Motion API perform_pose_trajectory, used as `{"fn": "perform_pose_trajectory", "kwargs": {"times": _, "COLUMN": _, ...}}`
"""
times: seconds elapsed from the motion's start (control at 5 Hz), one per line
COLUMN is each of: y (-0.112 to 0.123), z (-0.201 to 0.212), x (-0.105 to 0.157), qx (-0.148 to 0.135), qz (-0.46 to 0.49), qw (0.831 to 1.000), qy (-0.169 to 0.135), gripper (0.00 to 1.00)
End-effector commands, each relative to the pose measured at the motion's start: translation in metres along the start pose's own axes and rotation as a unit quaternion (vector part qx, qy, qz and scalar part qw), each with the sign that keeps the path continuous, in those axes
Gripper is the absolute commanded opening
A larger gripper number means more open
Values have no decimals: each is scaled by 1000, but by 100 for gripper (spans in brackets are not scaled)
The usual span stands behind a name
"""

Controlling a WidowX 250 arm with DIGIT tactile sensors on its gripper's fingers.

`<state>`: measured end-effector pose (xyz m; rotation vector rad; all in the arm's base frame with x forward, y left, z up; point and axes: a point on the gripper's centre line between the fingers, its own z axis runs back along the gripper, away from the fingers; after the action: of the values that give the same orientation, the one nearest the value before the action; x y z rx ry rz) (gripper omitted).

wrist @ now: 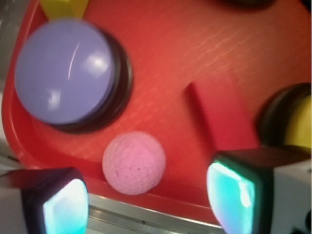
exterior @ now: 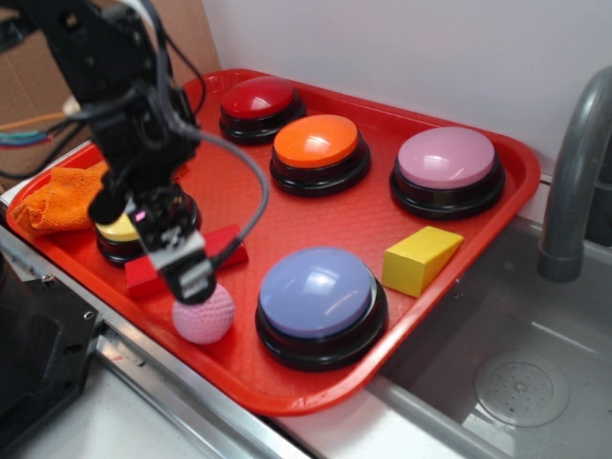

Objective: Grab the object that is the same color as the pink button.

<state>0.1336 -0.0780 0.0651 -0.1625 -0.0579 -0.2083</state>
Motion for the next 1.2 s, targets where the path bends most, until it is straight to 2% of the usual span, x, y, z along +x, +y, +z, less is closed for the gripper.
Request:
{"fn": "perform_pose_trajectory", "kwargs": {"times": 0.0, "y": -8, "z": -19, "x": -6, "qx": 16, "qz": -14, "qw": 1000, "qy": 16, "gripper": 100}}
{"fn": "perform_pose_trajectory", "kwargs": {"times": 0.2, "y": -10, "z": -31, "x": -3, "qx": 21, "qz": -20, "qw": 999, "qy": 24, "gripper": 100}}
{"fn": "perform_pose_trajectory", "kwargs": {"times": 0.4, "y": -9, "z": -34, "x": -3, "qx": 31, "qz": -14, "qw": 999, "qy": 19, "gripper": 0}}
{"fn": "perform_pose_trajectory", "kwargs": {"times": 0.6, "y": -10, "z": -31, "x": -3, "qx": 20, "qz": -15, "qw": 1000, "qy": 10, "gripper": 0}}
{"fn": "perform_pose_trajectory", "kwargs": {"times": 0.8, "y": -10, "z": -12, "x": -1, "qx": 43, "qz": 2, "qw": 999, "qy": 10, "gripper": 0}}
{"fn": "perform_pose_trajectory", "kwargs": {"times": 1.0, "y": 1, "z": 20, "x": 14, "qx": 56, "qz": 34, "qw": 998, "qy": -6, "gripper": 0}}
